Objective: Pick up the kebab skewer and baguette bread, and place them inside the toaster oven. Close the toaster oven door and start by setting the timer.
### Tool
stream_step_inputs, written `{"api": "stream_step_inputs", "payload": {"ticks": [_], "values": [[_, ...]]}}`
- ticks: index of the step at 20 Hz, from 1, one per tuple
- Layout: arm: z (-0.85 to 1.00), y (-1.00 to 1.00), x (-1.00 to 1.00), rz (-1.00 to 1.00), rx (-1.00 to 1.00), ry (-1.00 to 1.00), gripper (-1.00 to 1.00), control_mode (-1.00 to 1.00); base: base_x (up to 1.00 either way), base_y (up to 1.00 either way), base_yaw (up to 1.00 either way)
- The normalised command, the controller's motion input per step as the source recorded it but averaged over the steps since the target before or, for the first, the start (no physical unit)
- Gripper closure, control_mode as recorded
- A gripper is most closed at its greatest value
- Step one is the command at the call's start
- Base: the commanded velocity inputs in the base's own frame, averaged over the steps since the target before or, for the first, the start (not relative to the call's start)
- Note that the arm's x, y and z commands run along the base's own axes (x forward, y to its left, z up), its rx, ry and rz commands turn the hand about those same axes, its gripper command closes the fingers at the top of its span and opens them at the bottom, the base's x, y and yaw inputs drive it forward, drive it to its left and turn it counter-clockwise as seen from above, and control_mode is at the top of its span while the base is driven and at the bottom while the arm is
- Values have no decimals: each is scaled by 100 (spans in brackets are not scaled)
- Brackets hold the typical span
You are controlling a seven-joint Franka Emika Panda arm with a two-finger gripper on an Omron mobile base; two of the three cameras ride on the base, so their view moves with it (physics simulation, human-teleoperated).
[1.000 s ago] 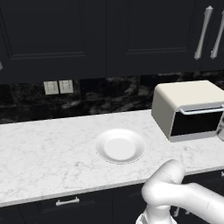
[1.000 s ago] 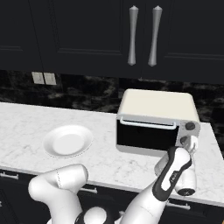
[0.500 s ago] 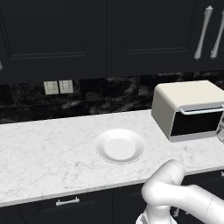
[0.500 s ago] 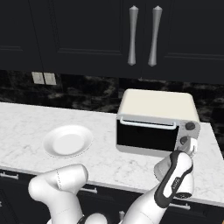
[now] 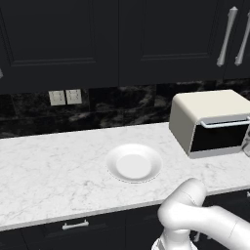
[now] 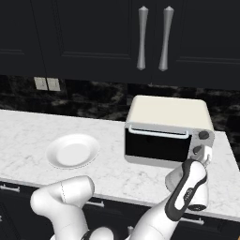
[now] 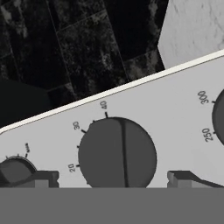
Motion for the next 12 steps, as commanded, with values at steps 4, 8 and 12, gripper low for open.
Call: {"api": "stream_step_inputs", "payload": {"ticks": [4, 8, 12], "values": [[0, 0, 0, -2, -5, 0, -100, -100, 0, 0, 0], [-1, 0, 0, -2, -5, 0, -100, -100, 0, 0, 0], [0, 4, 0, -2, -4, 0, -100, -100, 0, 0, 0]]}}
